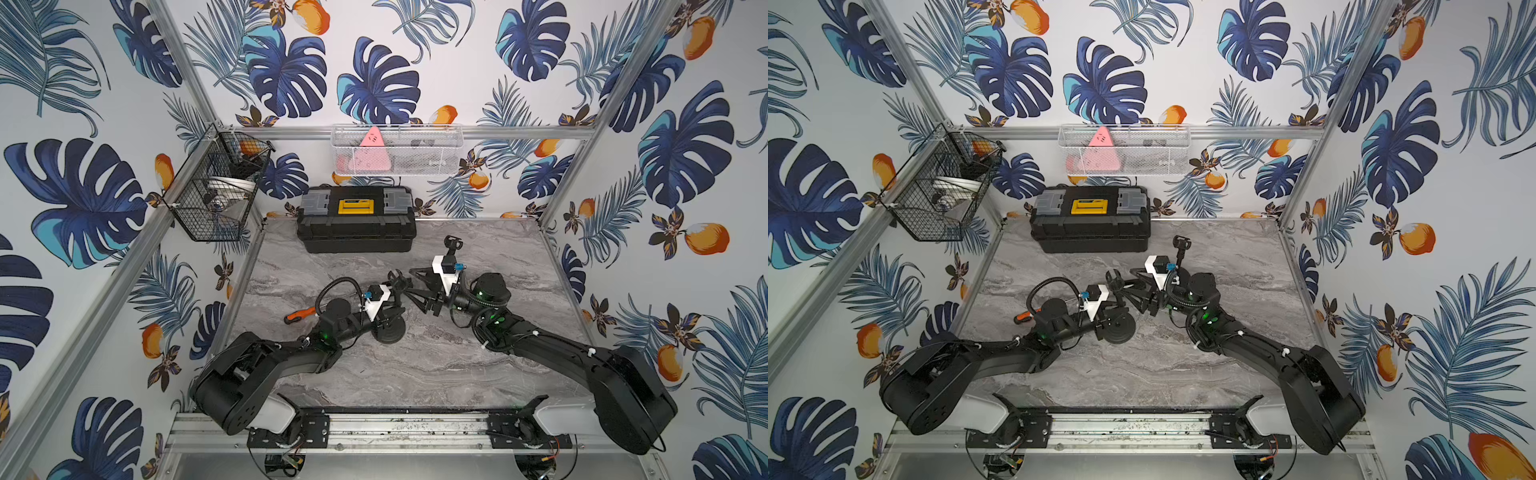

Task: Assemble a microphone stand
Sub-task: Hold the microphone stand pole at the microphone stand base.

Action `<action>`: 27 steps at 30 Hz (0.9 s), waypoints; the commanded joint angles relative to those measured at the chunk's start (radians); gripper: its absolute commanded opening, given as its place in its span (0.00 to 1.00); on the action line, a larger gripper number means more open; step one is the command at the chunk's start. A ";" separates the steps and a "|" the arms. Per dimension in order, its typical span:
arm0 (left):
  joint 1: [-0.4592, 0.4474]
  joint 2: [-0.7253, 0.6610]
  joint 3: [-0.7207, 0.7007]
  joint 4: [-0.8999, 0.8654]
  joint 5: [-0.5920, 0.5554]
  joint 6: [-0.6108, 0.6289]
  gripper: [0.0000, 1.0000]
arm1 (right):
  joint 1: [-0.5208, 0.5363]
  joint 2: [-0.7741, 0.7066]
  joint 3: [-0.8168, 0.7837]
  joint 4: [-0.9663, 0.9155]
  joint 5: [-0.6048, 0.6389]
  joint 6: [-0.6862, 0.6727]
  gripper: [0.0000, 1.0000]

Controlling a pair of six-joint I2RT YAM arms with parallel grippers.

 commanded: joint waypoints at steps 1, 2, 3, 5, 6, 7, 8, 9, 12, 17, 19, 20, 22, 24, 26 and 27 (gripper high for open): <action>0.003 -0.035 0.023 -0.089 -0.015 0.085 0.00 | -0.003 -0.043 -0.024 -0.160 0.030 -0.040 0.72; 0.003 -0.048 0.031 -0.124 -0.006 0.096 0.00 | -0.003 -0.053 -0.025 -0.209 0.018 -0.058 0.72; 0.003 -0.055 0.037 -0.143 -0.001 0.097 0.00 | -0.003 -0.057 -0.026 -0.238 0.003 -0.072 0.71; 0.002 -0.064 0.041 -0.151 0.010 0.090 0.00 | -0.003 -0.050 -0.027 -0.266 -0.051 -0.102 0.69; 0.003 -0.066 0.041 -0.149 0.019 0.085 0.00 | -0.003 -0.045 -0.027 -0.266 -0.068 -0.107 0.68; 0.003 -0.066 0.041 -0.145 0.035 0.081 0.00 | -0.003 -0.039 -0.026 -0.264 -0.080 -0.111 0.68; 0.003 -0.066 0.042 -0.142 0.050 0.077 0.00 | -0.003 -0.033 -0.023 -0.262 -0.089 -0.118 0.66; 0.003 -0.064 0.044 -0.144 0.063 0.074 0.00 | -0.003 -0.023 -0.018 -0.264 -0.093 -0.125 0.65; 0.003 -0.061 0.054 -0.156 0.098 0.064 0.00 | -0.003 0.005 0.018 -0.300 -0.121 -0.167 0.61; 0.003 -0.070 0.063 -0.189 0.138 0.069 0.00 | -0.003 0.047 0.056 -0.304 -0.170 -0.214 0.46; 0.003 -0.069 0.070 -0.200 0.155 0.070 0.00 | -0.003 0.057 0.055 -0.280 -0.178 -0.217 0.44; 0.002 -0.065 0.074 -0.202 0.160 0.068 0.00 | -0.003 0.063 0.053 -0.267 -0.184 -0.216 0.45; 0.003 -0.056 0.078 -0.191 0.166 0.059 0.00 | -0.003 0.071 0.056 -0.262 -0.193 -0.217 0.46; 0.003 -0.049 0.078 -0.177 0.172 0.052 0.00 | -0.003 0.078 0.060 -0.257 -0.198 -0.217 0.47; 0.003 -0.044 0.078 -0.170 0.175 0.048 0.00 | -0.003 0.087 0.060 -0.242 -0.205 -0.213 0.46; 0.003 -0.043 0.078 -0.169 0.176 0.048 0.00 | -0.003 0.091 0.060 -0.235 -0.207 -0.210 0.46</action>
